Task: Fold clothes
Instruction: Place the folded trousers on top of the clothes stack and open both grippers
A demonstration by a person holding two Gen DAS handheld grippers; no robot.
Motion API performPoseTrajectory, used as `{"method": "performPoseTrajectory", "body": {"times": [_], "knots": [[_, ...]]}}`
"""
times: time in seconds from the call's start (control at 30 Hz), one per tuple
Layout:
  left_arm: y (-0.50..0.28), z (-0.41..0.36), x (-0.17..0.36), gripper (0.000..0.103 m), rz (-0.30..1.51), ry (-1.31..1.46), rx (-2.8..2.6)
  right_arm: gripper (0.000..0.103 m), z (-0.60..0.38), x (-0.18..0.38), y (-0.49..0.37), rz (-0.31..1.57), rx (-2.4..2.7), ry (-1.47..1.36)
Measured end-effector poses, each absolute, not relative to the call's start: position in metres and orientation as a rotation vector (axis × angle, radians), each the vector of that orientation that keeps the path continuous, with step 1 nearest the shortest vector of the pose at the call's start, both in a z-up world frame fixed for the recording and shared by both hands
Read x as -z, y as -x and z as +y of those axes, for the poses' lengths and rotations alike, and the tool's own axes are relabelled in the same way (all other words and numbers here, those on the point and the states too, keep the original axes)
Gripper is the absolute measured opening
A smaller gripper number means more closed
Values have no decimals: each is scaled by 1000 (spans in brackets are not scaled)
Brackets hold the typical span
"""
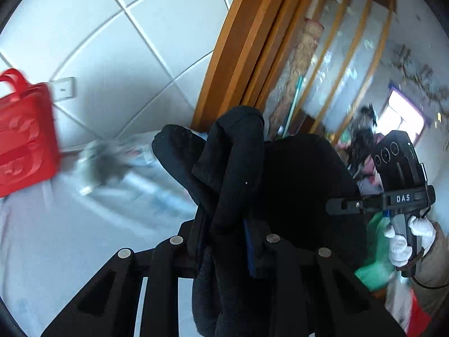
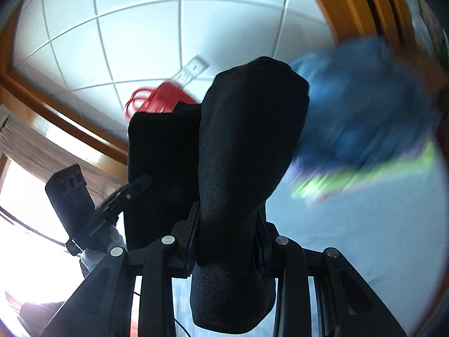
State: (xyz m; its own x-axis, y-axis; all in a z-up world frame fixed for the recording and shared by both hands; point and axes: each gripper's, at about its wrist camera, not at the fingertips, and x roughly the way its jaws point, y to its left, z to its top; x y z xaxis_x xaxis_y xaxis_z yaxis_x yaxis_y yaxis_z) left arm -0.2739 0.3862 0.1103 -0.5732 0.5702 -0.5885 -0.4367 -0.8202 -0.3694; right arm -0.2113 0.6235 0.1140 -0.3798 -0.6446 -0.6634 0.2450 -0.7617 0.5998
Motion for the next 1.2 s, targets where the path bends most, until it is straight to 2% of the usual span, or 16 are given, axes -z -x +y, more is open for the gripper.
{"method": "performPoseTrajectory", "body": {"times": [0.1, 0.17, 0.3, 0.37, 0.4, 0.43, 0.5, 0.57, 0.8, 0.83, 0.87, 0.9, 0.93, 1.07, 1.13, 1.2], "knots": [[331, 439, -110, 22, -321, 990, -2358, 31, 680, -133, 275, -465, 2163, -1304], [365, 462, -99, 22, -334, 1021, -2363, 31, 718, -123, 317, -509, 2158, -1306], [429, 500, -31, 24, -275, 1201, -2419, 33, 758, -32, 385, -586, 2123, -1425], [444, 505, 4, 28, -233, 1274, -2462, 46, 762, 27, 403, -623, 2121, -1516], [448, 504, 15, 29, -239, 1289, -2479, 57, 765, 49, 405, -666, 2122, -1517], [450, 501, 20, 32, -260, 1292, -2492, 61, 765, 57, 408, -720, 2116, -1487], [451, 499, 16, 35, -268, 1292, -2501, 62, 758, 53, 412, -734, 2122, -1462], [449, 504, 5, 39, -193, 1293, -2521, 62, 748, 48, 416, -711, 2138, -1454], [385, 507, -50, 41, -6, 1197, -2670, 63, 743, -29, 384, -419, 2321, -1386], [377, 509, -55, 50, -7, 1178, -2673, 67, 735, -39, 377, -393, 2328, -1358], [370, 512, -59, 68, -18, 1158, -2671, 73, 733, -45, 361, -380, 2330, -1340], [363, 514, -63, 74, -29, 1138, -2669, 82, 729, -48, 351, -353, 2343, -1327], [356, 517, -67, 78, -40, 1118, -2667, 84, 725, -52, 341, -323, 2359, -1315], [332, 529, -80, 78, -60, 1078, -2658, 85, 711, -49, 325, -275, 2371, -1328], [325, 533, -83, 78, -41, 1077, -2691, 100, 721, -51, 310, -244, 2389, -1326], [318, 535, -85, 78, -44, 1081, -2708, 103, 706, -56, 303, -215, 2413, -1296]]}}
